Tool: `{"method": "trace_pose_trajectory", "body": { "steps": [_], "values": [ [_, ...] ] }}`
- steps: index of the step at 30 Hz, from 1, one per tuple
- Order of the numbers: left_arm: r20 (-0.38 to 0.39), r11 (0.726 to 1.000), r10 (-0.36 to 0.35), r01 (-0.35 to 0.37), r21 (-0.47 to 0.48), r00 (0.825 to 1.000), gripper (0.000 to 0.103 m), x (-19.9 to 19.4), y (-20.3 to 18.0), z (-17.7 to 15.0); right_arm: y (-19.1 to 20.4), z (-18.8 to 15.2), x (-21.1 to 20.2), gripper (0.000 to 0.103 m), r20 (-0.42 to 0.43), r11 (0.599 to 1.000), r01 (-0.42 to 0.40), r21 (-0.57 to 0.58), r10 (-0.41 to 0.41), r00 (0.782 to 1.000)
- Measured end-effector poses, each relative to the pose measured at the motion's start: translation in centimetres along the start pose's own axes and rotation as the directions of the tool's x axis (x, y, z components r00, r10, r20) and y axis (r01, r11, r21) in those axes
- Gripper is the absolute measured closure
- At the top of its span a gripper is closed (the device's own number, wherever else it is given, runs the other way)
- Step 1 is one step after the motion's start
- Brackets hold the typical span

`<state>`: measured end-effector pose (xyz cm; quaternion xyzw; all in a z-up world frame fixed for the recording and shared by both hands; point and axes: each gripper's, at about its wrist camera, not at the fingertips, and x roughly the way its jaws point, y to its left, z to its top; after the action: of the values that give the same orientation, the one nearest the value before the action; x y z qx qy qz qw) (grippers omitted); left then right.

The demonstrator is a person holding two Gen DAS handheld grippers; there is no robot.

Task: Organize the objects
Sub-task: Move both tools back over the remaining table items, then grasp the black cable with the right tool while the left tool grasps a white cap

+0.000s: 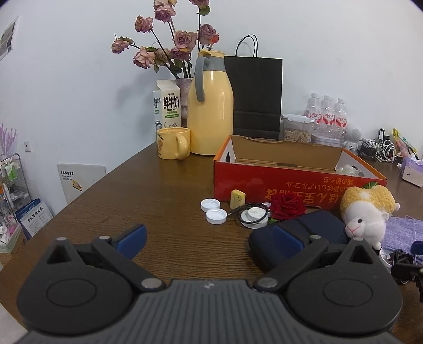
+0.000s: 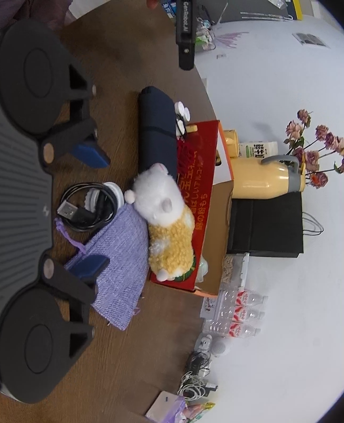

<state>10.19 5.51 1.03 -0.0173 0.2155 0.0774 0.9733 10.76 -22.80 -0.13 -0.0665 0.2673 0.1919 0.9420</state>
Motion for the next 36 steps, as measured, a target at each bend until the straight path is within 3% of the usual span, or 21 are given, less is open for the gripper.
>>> {"method": "trace_pose_trajectory", "body": {
  "steps": [6,8,26,36],
  "values": [
    [-0.008,1.000,-0.001,0.001,-0.005,1.000,0.000,0.1,0.0,-0.2,0.1,-0.2,0.6,0.051,-0.018,1.000,0.002,-0.004,-0.002,1.000],
    [-0.009,1.000,-0.001,0.001,-0.008,1.000,0.000,0.1,0.1,-0.2,0.0,-0.3,0.7,0.064,-0.029,1.000,-0.010,0.006,0.010,1.000],
    [-0.013,1.000,0.008,-0.009,-0.016,1.000,0.000,0.2,0.5,-0.2,-0.4,0.4,-0.6,0.066,0.035,0.999,-0.018,0.036,0.016,0.999],
    [-0.017,1.000,0.027,-0.027,0.012,0.999,0.000,2.4,1.2,1.1,-0.8,2.3,-0.2,0.066,0.070,1.000,-0.005,0.022,0.004,0.998]
  ]
}}
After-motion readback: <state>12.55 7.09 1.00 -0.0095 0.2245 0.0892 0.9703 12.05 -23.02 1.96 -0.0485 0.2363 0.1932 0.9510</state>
